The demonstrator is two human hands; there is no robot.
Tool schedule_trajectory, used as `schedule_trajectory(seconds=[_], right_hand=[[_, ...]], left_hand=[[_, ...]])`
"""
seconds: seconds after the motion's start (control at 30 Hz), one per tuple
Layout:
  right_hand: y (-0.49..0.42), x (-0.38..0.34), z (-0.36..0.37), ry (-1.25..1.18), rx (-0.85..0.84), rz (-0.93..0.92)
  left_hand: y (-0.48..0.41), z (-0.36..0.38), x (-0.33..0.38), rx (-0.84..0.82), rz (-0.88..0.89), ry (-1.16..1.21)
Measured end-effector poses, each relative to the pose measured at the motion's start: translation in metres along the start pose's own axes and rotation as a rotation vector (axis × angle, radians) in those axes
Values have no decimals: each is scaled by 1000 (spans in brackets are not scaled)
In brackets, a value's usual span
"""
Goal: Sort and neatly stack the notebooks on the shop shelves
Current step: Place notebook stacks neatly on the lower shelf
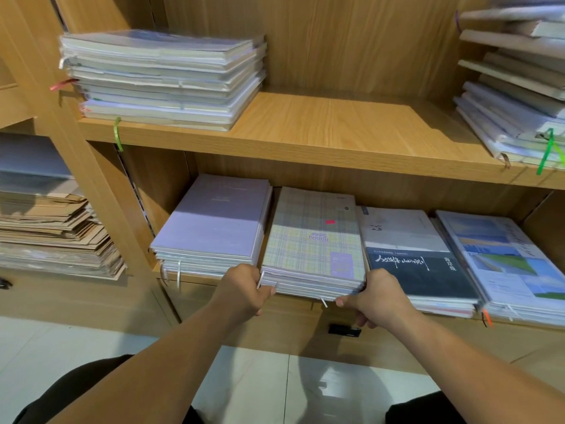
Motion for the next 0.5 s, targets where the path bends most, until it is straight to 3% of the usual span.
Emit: schedule_trajectory(seconds=[0.5], right_hand=[[-5,8,5,25,-9,-56]], left_hand=[[-20,14,-6,135,9,-179]])
Point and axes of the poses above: each hand's wrist, its own y-axis away from the middle knuckle, its own z-axis out of the palm, x = y × z, the point moved 2 cm from there along -y, towards the middle knuckle, and after that the axes turned 4 degrees about x, right-handed, at the moved point
